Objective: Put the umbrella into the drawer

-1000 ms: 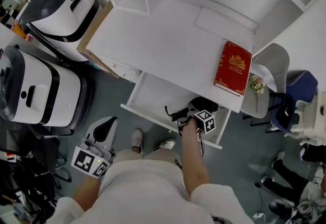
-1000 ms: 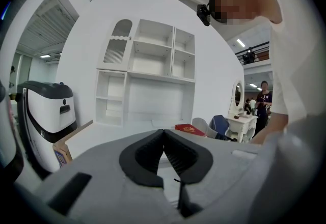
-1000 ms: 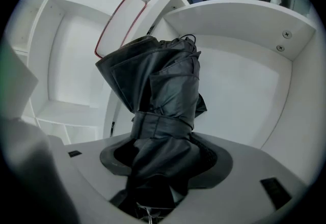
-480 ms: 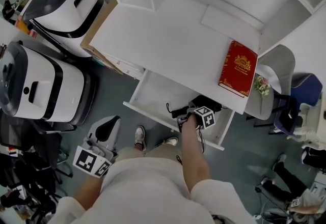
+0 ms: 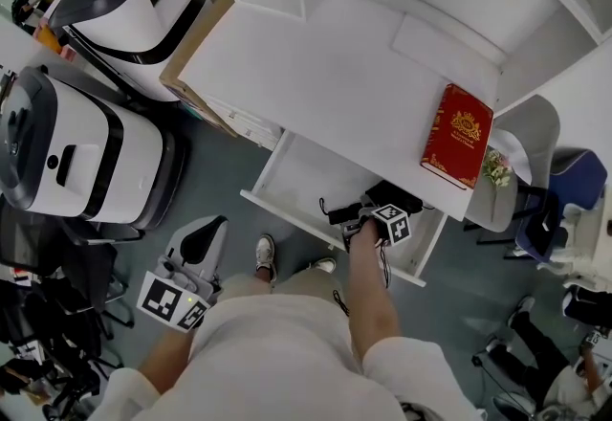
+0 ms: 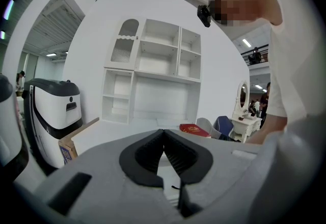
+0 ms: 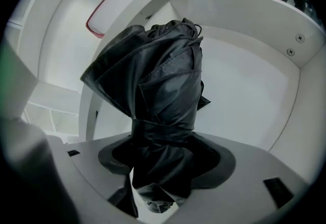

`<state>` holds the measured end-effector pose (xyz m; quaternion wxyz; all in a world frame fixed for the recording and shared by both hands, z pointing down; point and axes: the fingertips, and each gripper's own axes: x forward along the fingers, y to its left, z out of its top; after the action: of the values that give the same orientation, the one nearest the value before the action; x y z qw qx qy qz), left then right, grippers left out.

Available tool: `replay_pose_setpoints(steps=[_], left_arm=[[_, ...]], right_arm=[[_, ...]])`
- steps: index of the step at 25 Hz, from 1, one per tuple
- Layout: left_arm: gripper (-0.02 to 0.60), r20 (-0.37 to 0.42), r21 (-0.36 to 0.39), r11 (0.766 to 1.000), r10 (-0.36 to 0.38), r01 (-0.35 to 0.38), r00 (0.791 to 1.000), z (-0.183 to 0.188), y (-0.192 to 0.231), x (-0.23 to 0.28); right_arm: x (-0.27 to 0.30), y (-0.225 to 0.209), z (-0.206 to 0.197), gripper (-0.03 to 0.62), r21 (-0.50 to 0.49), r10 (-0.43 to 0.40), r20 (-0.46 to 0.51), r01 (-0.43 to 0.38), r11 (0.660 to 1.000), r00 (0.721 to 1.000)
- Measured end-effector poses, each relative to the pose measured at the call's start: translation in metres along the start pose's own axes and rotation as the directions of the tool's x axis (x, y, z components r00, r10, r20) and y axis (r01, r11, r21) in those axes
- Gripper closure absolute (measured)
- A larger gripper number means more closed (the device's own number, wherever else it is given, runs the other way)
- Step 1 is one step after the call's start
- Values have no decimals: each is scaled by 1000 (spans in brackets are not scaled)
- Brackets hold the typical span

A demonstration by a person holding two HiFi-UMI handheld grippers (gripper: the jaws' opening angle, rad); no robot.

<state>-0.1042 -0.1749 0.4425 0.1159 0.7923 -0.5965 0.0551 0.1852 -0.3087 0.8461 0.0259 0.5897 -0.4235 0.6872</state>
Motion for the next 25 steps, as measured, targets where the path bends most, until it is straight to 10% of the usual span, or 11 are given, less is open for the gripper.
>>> replay_pose_setpoints(steps=[19,25], left_arm=[[566,92,-49,993,-105,110,990,11,10,-1],[566,127,-61,982,-172,181,977,15,-3,11]], right_arm=[[-48,31,5,257,-20,222,12,-222,975,975],[-87,56,6,355,-68,419,41,-416,907,907]])
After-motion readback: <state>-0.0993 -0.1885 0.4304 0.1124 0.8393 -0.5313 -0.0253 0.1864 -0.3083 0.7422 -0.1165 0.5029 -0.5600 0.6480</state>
